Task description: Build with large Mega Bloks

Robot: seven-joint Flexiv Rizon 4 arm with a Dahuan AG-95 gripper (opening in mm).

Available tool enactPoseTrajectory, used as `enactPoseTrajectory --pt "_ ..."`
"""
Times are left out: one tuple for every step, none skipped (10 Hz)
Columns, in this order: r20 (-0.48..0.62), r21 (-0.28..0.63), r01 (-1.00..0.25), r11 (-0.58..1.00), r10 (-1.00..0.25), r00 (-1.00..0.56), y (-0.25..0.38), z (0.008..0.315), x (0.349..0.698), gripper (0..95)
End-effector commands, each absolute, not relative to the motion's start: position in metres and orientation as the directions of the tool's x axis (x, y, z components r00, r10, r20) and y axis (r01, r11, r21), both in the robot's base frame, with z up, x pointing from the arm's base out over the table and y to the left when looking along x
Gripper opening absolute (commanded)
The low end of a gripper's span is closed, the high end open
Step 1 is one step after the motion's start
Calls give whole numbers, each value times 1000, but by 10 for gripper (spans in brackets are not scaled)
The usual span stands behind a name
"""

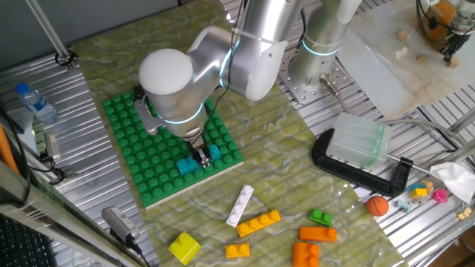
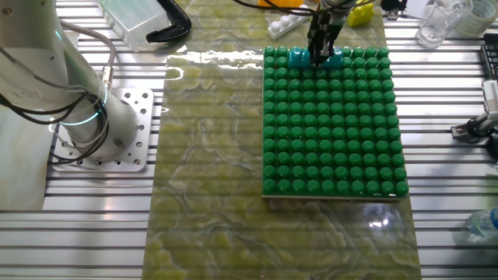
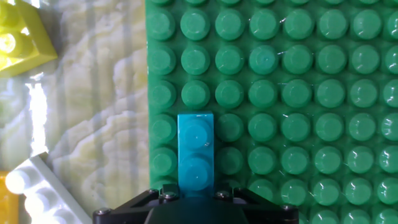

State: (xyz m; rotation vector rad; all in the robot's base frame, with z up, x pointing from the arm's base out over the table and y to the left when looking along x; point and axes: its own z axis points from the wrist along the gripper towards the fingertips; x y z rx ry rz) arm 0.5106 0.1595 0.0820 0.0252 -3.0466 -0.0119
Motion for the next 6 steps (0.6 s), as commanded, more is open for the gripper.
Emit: enactPoseTrajectory --pt "47 -6 -56 998 -55 -997 157 80 506 380" --pt "46 -3 -59 998 -59 -997 157 79 504 380" --pt "41 -5 -70 998 -69 -997 157 80 503 380" --pt "36 -5 -73 997 -73 -997 157 80 503 570" --pt "23 0 -77 997 -77 -997 158 84 504 570" --pt "22 2 -77 997 -77 -997 159 88 504 570"
